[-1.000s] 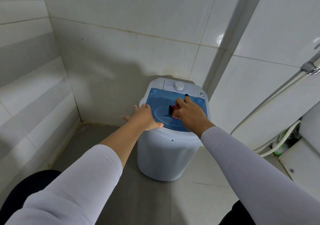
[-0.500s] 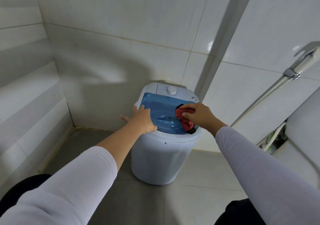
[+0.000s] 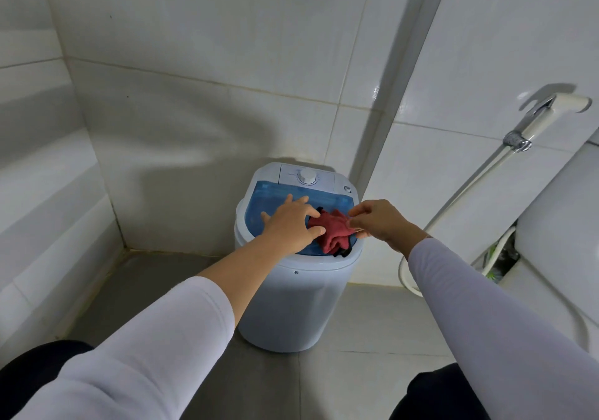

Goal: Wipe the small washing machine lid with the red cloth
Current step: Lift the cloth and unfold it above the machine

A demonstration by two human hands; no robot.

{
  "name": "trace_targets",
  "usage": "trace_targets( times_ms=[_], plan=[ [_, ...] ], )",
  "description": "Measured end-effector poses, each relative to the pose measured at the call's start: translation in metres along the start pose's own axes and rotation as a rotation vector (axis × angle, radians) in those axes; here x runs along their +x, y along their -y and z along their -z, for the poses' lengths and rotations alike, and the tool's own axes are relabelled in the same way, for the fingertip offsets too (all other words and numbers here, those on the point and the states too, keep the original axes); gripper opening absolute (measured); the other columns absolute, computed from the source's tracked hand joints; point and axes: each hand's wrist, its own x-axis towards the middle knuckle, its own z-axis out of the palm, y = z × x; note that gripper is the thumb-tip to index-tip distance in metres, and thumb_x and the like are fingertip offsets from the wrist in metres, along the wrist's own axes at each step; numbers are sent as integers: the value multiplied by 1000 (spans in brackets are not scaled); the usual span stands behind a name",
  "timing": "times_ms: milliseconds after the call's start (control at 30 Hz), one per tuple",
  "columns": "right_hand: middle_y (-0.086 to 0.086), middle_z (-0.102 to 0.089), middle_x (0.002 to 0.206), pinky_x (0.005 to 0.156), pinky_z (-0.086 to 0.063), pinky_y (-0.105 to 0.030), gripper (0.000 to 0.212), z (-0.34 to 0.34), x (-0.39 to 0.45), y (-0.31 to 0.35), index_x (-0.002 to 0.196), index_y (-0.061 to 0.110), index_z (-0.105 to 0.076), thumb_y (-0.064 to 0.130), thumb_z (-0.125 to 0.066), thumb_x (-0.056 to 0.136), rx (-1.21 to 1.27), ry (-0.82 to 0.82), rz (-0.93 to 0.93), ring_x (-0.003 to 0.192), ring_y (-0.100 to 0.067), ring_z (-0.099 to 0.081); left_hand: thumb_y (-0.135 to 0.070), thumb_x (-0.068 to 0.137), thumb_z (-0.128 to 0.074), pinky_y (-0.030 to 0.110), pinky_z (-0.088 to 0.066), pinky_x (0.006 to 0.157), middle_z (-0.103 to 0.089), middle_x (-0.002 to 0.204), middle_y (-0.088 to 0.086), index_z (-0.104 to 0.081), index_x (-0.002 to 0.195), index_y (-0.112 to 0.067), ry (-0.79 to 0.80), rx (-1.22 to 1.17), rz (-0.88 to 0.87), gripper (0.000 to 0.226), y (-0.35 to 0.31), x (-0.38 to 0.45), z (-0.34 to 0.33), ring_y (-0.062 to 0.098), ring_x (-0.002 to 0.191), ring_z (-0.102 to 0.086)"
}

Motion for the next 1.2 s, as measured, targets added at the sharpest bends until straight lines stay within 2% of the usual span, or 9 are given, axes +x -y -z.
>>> trace_targets(
  times_ms=[100, 200, 400, 500, 633, 767, 900, 1067, 1200],
  plan=[
    [-11, -64, 90, 63, -49, -24, 14, -3, -4, -3, 80, 13, -65, 1, -67, 74, -29, -41, 35, 83, -22, -59, -34, 93, -55, 66, -4, 114, -19, 160, -7, -51, 133, -32, 11, -15, -26, 40, -11, 1, -1, 22, 149, -1],
    [-9, -65, 89, 61, -47, -21, 18, -5, -5, -5, 72, 20, -64, 3, -66, 76, 8, -52, 91, 86, -22, -60, -29, 94, -54, 67, -3, 113, -19, 159, -7, -51, 133, -37, 30, -3, -66, 39, -21, 4, -1, 23, 149, -1],
    [-7, -65, 87, 65, -49, -21, 20, 1, -9, -6, 83, 11, -62, -8, -56, 82, 161, 90, 117, 83, -18, -60, -27, 95, -52, 69, -1, 111, -18, 160, -10, -53, 132, -36, 81, 98, -100, 38, -29, 14, -1, 22, 150, 2],
    [-1, -65, 88, 66, -49, -19, 27, 3, -8, -13, 96, 5, -64, -14, -55, 79, 97, 95, 142, 82, -14, -59, -30, 92, -57, 68, 0, 112, -22, 158, -10, -62, 121, -32, 48, 83, -84, 29, -28, 16, -4, 21, 150, -1],
    [0, -67, 90, 80, -50, -24, 35, -2, -4, -17, 102, 7, -70, -12, -61, 74, 26, 88, 179, 84, -12, -60, -32, 88, -63, 67, -1, 112, -31, 155, -9, -69, 107, -27, -21, 52, -72, 21, -26, 15, -7, 20, 149, -9],
    [2, -69, 87, 80, -49, -22, 24, -8, 0, -16, 96, 9, -73, -2, -67, 76, 33, 69, 208, 85, -11, -62, -28, 88, -64, 65, -2, 114, -41, 149, -10, -71, 93, -19, -88, 1, -53, 13, -20, 14, -7, 18, 148, -15],
    [-3, -68, 81, 75, -52, -24, 18, -13, 8, -8, 93, 8, -73, 2, -66, 79, 19, -20, 224, 77, -13, -60, -26, 90, -61, 65, -4, 114, -48, 144, -11, -68, 90, -17, -113, -66, -32, 12, -11, 18, -5, 15, 147, -19],
    [-2, -64, 77, 61, -42, -13, 19, -17, 22, 17, 97, 7, -72, 3, -61, 83, -49, -105, 273, 70, -12, -56, -27, 92, -57, 63, -11, 114, -52, 139, -11, -59, 83, -24, -179, -118, 25, 9, 1, 31, 14, 18, 137, -37],
    [-1, -64, 89, 78, -42, -22, 21, -16, 39, 47, 102, 9, -71, 6, -58, 86, -131, -99, 351, 88, -13, -55, -22, 94, -52, 55, -28, 109, -62, 127, -10, -46, 75, -30, -252, -185, 26, 22, 16, 44, 45, 19, 123, -51]
  ],
)
